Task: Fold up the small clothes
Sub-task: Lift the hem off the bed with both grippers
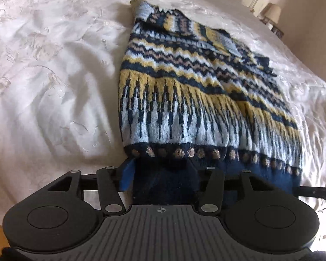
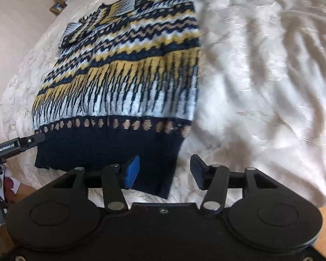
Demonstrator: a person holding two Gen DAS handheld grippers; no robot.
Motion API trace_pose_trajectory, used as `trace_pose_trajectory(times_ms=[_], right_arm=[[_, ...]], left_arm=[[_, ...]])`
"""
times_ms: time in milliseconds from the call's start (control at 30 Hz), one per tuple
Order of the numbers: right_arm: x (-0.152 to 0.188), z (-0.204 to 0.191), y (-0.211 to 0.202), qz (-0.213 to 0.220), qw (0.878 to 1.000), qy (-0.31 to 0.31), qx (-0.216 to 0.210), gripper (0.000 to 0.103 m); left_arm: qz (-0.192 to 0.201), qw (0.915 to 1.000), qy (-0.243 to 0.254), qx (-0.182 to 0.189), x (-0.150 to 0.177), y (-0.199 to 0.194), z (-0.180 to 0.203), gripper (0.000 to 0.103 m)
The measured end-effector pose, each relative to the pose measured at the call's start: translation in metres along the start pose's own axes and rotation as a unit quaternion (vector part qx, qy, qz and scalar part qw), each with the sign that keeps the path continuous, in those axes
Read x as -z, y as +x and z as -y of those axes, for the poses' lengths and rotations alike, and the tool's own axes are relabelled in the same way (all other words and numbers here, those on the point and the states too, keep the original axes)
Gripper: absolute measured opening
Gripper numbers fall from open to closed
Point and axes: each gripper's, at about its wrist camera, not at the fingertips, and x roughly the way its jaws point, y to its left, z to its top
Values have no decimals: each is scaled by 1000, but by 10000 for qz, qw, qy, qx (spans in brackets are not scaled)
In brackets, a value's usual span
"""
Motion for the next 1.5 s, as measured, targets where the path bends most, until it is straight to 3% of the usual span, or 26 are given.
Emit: trace_pose_trajectory(times_ms=[233,433,567,733,800,833,867,933,967,1000,1033,1100,1500], right_arm=[[-7,-8,24,-181,9997,-3,-142,74],[-11,-7,36,-323,9992,30,-236,83],[-12,-5,41,-385,9987,56,-340,88],[-10,0,43,-359,9980,11,-519,88],[-11,2,42,-384,9977,-25,-567,81],[-12,3,41,-394,9976,-41,-572,76],[-13,5,39,-404,9974,-35,-595,61],[-13,12,37,-434,9965,77,-717,38],[-14,15,36,-449,9955,161,-813,22],[-14,18,33,-464,9945,245,-911,17],[-15,19,31,-453,9943,266,-928,17],[-16,17,22,-370,9950,178,-909,14],[-51,-1,-29,172,9878,222,-1531,13]], left_arm=[[-404,9991,58,-125,-5,24,2,62],[-505,9987,48,-95,-6,34,7,80],[-527,9984,151,-168,-6,37,13,84],[-497,9982,119,-304,-5,39,17,85],[-500,9980,128,-365,-5,40,19,85],[-518,9978,127,-395,-6,40,20,83],[-530,9977,108,-415,-7,39,20,81],[-500,9977,41,-453,-8,35,19,59],[-473,9978,16,-454,-7,32,17,52],[-447,9981,-28,-427,-7,29,16,39],[-416,9984,-83,-363,-7,24,14,26],[-307,9990,-122,-290,-8,15,11,16],[251,9992,-294,75,-36,-39,18,14]])
